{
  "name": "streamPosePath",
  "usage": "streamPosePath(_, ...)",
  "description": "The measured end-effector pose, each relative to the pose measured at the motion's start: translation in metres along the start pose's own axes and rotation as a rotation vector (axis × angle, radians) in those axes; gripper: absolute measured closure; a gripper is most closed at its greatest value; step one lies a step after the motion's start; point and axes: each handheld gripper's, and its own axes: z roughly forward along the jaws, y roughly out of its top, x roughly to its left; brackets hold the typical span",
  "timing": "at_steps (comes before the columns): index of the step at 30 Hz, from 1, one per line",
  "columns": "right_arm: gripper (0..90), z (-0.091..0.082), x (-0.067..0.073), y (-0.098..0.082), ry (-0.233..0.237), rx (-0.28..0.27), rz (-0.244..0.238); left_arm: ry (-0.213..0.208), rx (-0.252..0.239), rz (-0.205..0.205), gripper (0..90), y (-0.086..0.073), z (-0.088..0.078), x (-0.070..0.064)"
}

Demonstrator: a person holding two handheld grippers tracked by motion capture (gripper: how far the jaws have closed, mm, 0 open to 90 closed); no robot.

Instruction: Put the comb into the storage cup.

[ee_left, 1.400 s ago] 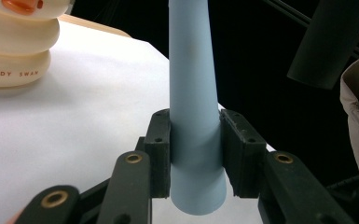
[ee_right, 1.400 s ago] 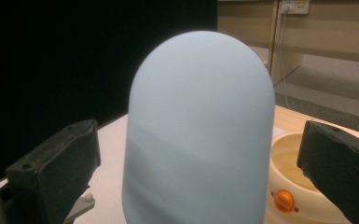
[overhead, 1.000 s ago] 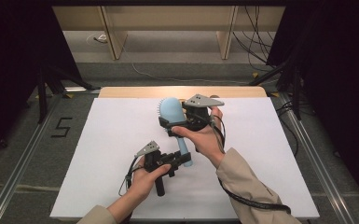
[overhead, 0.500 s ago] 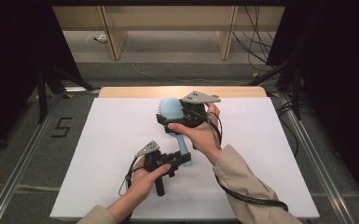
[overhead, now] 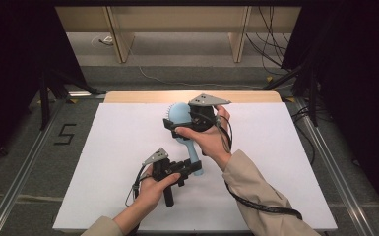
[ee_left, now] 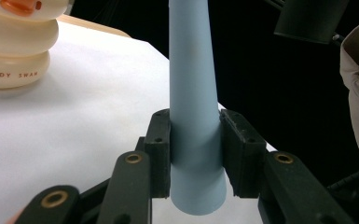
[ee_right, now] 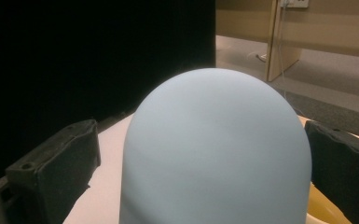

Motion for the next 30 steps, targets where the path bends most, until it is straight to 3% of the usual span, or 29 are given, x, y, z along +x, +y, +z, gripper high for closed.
streamPosePath(30,5.9,0.0066,0.0014,0.0003,-0.011,0.032,0.021,0.001,-0.001,0.004,65.1,0.0001,0.0002,0.0000)
